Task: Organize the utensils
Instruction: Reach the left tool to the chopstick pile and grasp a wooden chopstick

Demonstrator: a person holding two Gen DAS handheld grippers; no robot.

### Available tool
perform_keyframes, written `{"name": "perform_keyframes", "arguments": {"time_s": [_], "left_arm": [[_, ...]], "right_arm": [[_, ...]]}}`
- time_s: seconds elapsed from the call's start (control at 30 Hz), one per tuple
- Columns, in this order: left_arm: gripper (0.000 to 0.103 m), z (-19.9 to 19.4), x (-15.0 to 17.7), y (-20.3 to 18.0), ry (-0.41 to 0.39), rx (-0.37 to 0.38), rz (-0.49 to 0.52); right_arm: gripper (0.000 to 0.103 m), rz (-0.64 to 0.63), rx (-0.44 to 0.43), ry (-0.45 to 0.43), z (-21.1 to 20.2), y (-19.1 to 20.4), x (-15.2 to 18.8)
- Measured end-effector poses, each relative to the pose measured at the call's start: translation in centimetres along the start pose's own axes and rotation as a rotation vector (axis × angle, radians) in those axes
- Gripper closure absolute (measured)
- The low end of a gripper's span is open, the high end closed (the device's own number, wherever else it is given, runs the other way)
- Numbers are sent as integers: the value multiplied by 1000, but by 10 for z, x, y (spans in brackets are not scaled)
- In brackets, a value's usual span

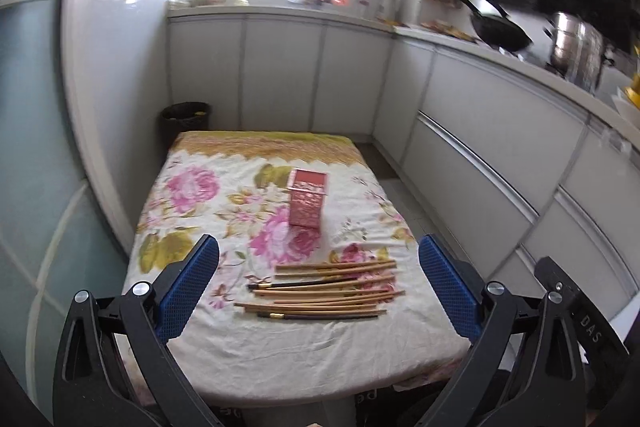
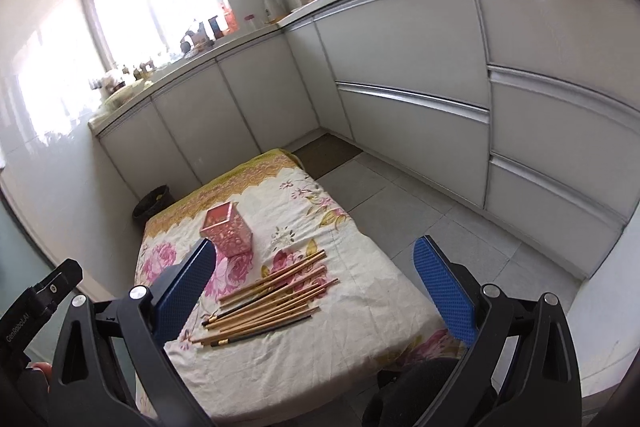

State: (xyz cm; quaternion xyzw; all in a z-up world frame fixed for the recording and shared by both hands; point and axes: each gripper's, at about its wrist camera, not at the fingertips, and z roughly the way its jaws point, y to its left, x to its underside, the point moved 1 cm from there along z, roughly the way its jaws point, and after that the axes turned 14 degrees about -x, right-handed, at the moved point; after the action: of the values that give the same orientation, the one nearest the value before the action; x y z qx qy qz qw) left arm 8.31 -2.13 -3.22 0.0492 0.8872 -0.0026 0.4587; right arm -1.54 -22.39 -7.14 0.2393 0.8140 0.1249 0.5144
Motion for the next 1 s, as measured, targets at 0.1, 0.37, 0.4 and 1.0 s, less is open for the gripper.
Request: {"name": "perform_keyframes", "arguments": {"time_s": [0.1,0.37,0.4,1.0], "left_arm": [[7,43,-13,-33,63,71,161],[9,162,-16,-101,251,124,510],[11,175,-15,-108,274,131,575],[81,327,9,-158,665,287,1104]], "right_arm": [[7,-69,88,151,43,-14,-6],[7,-28,175,248,99,-61,-5],[7,-24,182,254,104,-65,-5],[7,178,119,420,187,-99,26]]}}
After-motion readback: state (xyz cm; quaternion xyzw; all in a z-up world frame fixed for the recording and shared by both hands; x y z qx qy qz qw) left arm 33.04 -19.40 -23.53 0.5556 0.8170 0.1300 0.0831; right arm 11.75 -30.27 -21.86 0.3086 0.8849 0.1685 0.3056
